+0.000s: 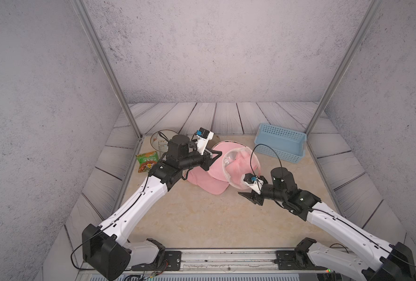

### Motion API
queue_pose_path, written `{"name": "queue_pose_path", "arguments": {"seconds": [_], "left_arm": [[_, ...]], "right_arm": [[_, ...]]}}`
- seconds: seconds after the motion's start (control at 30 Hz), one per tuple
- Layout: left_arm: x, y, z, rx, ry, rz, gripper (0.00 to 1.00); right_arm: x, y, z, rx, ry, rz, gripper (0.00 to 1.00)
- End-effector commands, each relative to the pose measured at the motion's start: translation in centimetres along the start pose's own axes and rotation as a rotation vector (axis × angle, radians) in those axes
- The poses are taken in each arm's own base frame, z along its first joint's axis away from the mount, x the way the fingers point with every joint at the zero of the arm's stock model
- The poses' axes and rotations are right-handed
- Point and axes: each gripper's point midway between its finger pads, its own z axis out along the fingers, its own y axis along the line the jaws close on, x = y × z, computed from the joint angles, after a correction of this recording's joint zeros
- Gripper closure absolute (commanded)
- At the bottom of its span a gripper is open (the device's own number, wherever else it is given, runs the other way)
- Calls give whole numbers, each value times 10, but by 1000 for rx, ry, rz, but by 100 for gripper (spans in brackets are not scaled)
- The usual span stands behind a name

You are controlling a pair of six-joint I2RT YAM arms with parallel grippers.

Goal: Turn the baseball cap inside out
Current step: Turn over the baseball cap.

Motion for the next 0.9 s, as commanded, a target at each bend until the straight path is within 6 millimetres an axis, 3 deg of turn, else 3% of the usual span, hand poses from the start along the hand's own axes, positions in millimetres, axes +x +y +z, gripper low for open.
{"name": "queue_pose_path", "arguments": {"seconds": [0.0,0.17,0.3,0.4,0.57,0.87], "left_arm": [[-7,-7,1,47,-33,14,100],[-5,-20,9,145,-35,-66,100],[-5,-35,15,240,-59,-140,100],[-2,-45,20,281,-47,-156,100],[-4,-60,21,340,-38,-164,100],[-13,-84,19,457,-17,-209,100]], "right_arm": [[-36,-14,-13,82,-151,42,41],[-42,-36,-17,193,-170,112,46],[-46,-52,-13,255,-195,175,83],[-55,-52,-8,233,-231,174,100],[-54,-67,3,277,-212,205,100],[-16,-103,14,478,-70,286,100]]}}
